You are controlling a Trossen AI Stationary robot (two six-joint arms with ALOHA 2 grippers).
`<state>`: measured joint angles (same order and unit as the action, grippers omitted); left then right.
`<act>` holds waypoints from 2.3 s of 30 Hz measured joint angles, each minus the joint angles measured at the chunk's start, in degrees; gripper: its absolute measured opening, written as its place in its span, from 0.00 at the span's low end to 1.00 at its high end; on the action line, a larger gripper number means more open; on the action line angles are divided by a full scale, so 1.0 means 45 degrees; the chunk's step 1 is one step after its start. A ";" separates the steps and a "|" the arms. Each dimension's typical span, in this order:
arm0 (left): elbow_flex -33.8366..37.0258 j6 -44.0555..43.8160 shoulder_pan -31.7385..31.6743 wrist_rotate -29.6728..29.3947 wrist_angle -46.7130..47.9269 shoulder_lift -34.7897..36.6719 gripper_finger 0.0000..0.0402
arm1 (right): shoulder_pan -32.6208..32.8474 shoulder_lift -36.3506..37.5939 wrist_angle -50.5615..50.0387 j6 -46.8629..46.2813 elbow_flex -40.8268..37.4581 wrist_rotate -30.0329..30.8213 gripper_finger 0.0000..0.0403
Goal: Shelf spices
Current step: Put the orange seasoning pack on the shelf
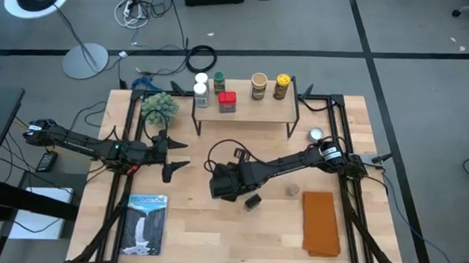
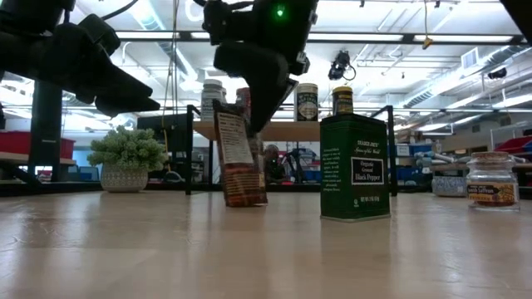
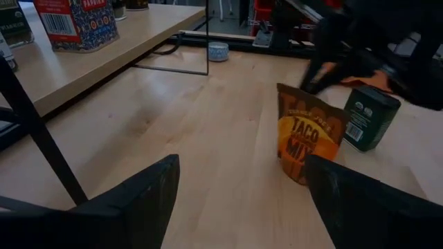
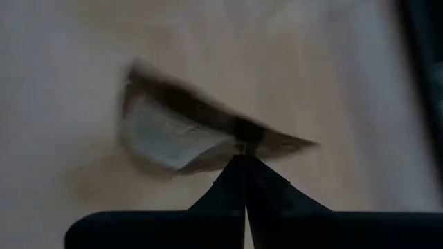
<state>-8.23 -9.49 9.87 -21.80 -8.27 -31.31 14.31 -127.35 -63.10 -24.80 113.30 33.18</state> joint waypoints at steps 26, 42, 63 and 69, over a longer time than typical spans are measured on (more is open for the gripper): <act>0.0000 0.0050 -0.0001 -0.0005 -0.0254 0.0000 0.79 | 0.1430 0.1149 0.1267 -0.0474 -0.0010 0.1401 0.00; 0.0000 0.0046 -0.0005 -0.0005 -0.0228 0.0000 0.79 | 0.0708 0.1039 0.2778 0.0072 -0.1289 -0.2004 0.00; 0.0000 0.0046 -0.0004 -0.0005 -0.0248 -0.0004 0.79 | 0.0693 0.1039 0.4329 0.0535 -0.1321 -0.2015 0.00; 0.0000 0.0049 -0.0002 -0.0005 -0.0238 -0.0002 0.79 | 0.0407 0.1039 0.2828 -0.0326 -0.1321 -0.1767 0.00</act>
<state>-8.23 -9.27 9.86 -21.82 -9.34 -31.32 16.14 -122.67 -50.38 -26.27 107.35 25.23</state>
